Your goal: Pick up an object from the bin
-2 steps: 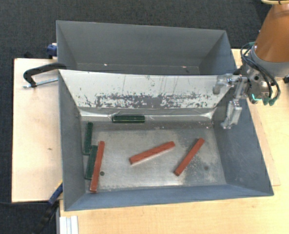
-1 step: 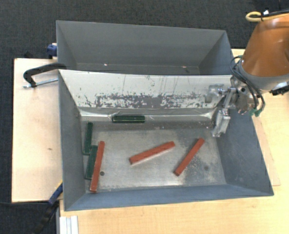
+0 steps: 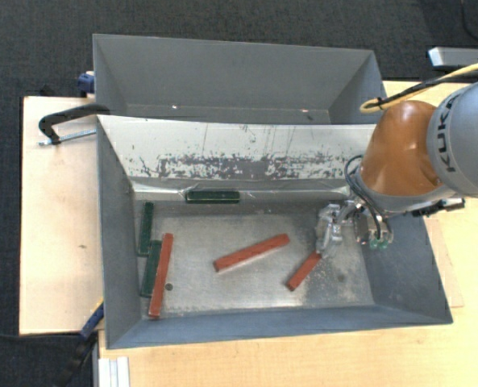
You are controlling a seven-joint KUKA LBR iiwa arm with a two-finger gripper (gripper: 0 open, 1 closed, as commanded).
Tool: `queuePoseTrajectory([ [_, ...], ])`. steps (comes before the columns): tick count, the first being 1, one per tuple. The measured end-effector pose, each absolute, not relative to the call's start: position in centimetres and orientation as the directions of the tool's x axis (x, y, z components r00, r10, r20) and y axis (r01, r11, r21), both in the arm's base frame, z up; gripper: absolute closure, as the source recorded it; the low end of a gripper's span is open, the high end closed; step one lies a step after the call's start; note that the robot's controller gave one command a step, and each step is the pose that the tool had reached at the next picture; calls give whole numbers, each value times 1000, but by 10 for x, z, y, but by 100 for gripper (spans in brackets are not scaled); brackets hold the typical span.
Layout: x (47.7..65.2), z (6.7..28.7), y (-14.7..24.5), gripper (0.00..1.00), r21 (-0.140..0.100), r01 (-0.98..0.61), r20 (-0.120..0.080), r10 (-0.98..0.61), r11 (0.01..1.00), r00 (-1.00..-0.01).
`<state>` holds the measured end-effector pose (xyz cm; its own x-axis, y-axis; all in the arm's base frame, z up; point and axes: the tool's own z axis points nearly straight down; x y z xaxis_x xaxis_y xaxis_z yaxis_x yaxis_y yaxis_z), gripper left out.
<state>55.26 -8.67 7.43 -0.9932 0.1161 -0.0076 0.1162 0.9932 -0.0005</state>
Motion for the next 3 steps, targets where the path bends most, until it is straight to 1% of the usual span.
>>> queuePoseTrajectory([
  [1,551,72,-85,0,1,115,-3,115,993,-993],
  [2,551,72,-85,0,1,115,-3,115,993,-993],
  [3,534,79,-38,0,0,183,0,183,983,-983],
])
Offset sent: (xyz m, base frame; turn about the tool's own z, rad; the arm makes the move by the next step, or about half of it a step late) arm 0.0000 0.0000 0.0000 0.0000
